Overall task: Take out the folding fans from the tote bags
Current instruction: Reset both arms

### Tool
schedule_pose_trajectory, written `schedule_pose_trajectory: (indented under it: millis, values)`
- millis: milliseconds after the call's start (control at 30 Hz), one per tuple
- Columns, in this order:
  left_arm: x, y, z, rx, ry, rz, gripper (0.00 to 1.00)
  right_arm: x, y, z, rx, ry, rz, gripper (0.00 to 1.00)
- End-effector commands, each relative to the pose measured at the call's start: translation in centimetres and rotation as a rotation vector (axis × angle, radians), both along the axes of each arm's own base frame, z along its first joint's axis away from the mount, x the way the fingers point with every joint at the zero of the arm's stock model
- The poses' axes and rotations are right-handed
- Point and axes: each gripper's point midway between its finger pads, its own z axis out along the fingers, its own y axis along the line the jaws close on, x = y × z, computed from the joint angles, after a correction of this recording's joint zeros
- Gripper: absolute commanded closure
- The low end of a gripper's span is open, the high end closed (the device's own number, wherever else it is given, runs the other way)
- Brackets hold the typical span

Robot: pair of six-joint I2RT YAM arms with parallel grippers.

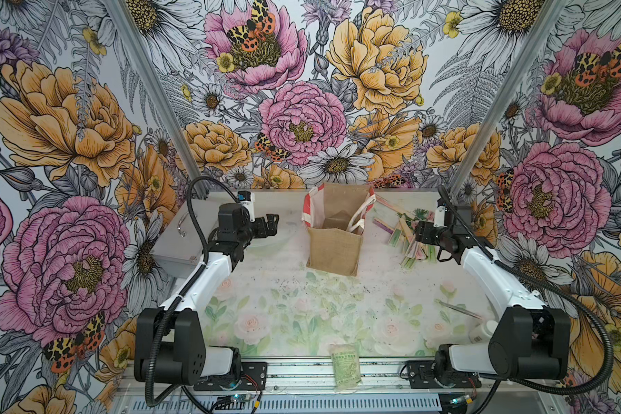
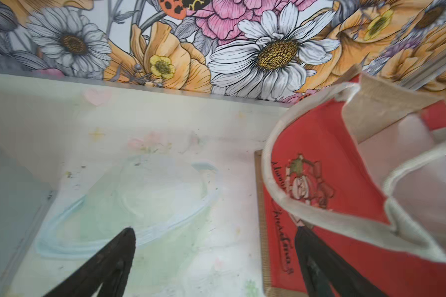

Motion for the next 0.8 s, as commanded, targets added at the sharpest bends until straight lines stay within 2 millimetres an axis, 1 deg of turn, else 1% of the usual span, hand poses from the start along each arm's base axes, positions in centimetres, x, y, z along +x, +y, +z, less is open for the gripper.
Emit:
schedule_pose_trajectory:
  millis: [0,67,100,133,200,233,300,333,367,400,433,467,533,567,600,700,767]
  values:
    - [0.1,4.9,3.2,0.136,-0.208,0.142,0.02,2.3,-1.7,0.4,-0.112,-0.178,-0.028,0.26]
    - [-0.6,6.9,2.0,0.086,-0.210,0.188,0.02,2.4,-1.5,-0.3,-0.095,-0.272,-0.037,0.25]
    - [-0.8,7.7,1.4,0.055,-0.215,0.194,0.02,2.5,-1.3,-0.4,-0.086,-0.341,-0.030,0.25]
    - [-1.0,8.3,0.7,0.037,-0.219,0.197,0.02,2.3,-1.1,-0.9,-0.116,-0.366,-0.015,0.26]
    - [-1.3,9.0,-0.6,0.043,-0.234,0.208,0.02,2.0,-1.5,-1.7,-0.132,-0.390,-0.039,0.26]
    - [-1.4,9.4,-1.5,0.047,-0.231,0.219,0.02,1.9,-1.2,-2.1,-0.135,-0.414,-0.027,0.26]
    - [-1.6,10.3,-3.1,0.026,-0.224,0.232,0.02,1.2,-0.8,-3.6,-0.146,-0.476,-0.020,0.26]
    - [-1.6,10.6,-3.9,0.014,-0.227,0.235,0.02,0.8,-0.7,-3.5,-0.162,-0.525,-0.024,0.26]
    - [-1.6,10.9,-4.6,0.004,-0.234,0.238,0.02,0.3,-1.0,-3.9,-0.159,-0.488,-0.039,0.26]
    - [-1.7,11.2,-5.3,-0.020,-0.235,0.234,0.02,0.3,-0.9,-3.8,-0.159,-0.500,-0.038,0.26]
    - [-1.7,11.1,-6.1,-0.033,-0.237,0.224,0.02,0.6,-0.8,-3.7,-0.167,-0.513,-0.030,0.25]
    - [-1.7,11.4,-6.5,-0.041,-0.248,0.235,0.02,0.6,-0.8,-4.1,-0.166,-0.476,-0.033,0.25]
    - [-1.4,12.1,-6.7,-0.111,-0.261,0.258,0.02,1.0,-0.8,-4.1,-0.171,-0.472,-0.033,0.25]
    - [-1.2,11.7,-6.6,-0.131,-0.284,0.239,0.02,0.9,-0.9,-4.1,-0.170,-0.464,-0.038,0.24]
    - [-0.9,11.1,-6.6,-0.141,-0.294,0.195,0.02,1.0,-0.8,-4.0,-0.174,-0.477,-0.036,0.21]
    - [-0.8,11.1,-6.8,-0.094,-0.271,0.228,0.02,1.0,-0.9,-4.0,-0.178,-0.471,-0.040,0.20]
    - [-0.5,10.3,-7.1,-0.023,-0.248,0.241,0.02,1.0,-0.9,-4.0,-0.179,-0.474,-0.042,0.20]
